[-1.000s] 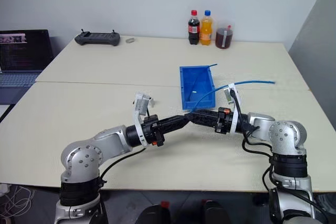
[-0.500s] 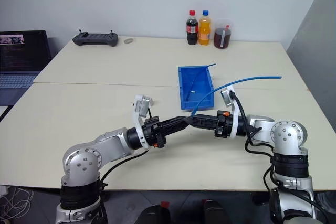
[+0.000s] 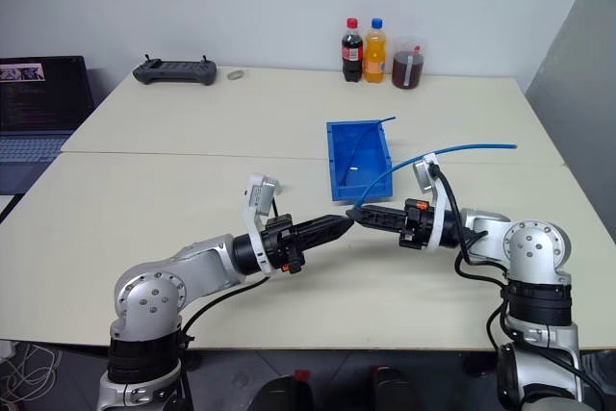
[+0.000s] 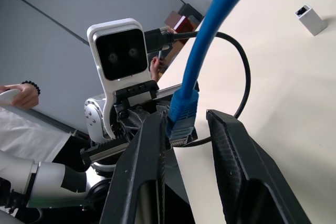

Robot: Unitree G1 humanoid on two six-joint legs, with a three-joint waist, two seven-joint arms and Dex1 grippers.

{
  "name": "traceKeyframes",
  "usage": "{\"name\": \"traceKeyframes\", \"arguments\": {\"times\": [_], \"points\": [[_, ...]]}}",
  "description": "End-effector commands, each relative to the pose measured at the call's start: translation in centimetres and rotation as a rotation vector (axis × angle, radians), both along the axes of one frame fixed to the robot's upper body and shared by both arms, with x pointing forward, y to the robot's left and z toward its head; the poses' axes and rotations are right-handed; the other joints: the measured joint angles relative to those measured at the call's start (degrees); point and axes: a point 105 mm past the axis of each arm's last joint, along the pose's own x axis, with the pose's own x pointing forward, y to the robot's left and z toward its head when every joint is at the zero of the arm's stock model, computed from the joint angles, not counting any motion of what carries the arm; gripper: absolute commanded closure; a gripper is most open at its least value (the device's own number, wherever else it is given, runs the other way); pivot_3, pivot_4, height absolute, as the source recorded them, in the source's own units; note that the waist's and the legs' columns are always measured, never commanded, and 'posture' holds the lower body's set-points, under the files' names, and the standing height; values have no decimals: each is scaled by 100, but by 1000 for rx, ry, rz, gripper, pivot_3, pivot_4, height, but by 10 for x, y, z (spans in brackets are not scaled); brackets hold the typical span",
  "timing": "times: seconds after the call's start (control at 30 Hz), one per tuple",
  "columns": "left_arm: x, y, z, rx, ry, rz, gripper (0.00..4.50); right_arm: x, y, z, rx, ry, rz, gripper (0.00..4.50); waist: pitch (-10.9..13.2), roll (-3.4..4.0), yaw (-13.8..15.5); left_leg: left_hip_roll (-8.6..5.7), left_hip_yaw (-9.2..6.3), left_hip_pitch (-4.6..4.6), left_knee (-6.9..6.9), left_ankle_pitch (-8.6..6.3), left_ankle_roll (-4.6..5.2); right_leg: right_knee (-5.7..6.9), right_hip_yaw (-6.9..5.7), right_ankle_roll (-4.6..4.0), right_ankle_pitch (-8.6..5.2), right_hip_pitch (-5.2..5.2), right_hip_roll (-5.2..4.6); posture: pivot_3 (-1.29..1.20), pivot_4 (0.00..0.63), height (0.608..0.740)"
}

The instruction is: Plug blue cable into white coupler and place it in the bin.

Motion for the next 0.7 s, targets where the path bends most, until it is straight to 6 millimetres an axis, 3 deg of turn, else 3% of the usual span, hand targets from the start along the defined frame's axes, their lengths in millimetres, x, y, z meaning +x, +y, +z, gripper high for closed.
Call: {"name": "traceKeyframes", "arguments": {"times": [0.03, 0.17, 0.47, 0.53, 0.7], "points": [[-4, -2, 10, -31, -41, -23, 4279, -4, -1, 11, 15, -42, 24, 3553, 0, 0, 0, 0, 0, 0, 0, 0, 0, 0, 0, 0, 0, 0, 0, 0, 150, 740], [-6, -3, 9, -28, -42, -27, 4279, -1, -3, 11, 20, -40, 15, 4256, 0, 0, 0, 0, 0, 0, 0, 0, 0, -1, 0, 0, 0, 0, 0, 0, 150, 740], [2, -1, 9, 7, -114, 31, 4279, -1, -2, 11, 3, -51, 19, 4276, 1, 0, 0, 0, 0, 0, -2, 0, 0, -2, 0, 16, -9, 0, 0, 0, 150, 740], [3, 2, 11, -5, -119, 44, 3581, 1, -3, 12, 1, -59, 6, 4276, 1, 0, 1, 0, 0, 0, -2, 0, 0, -2, 0, 15, -9, 0, 0, 0, 150, 740], [-4, 8, 5, 54, -162, 14, 2631, 8, -6, 13, -12, -84, -36, 4276, 1, 0, -11, 1, 1, 0, -5, 0, 0, -3, 1, 16, -10, -2, 0, 0, 150, 740]]}}
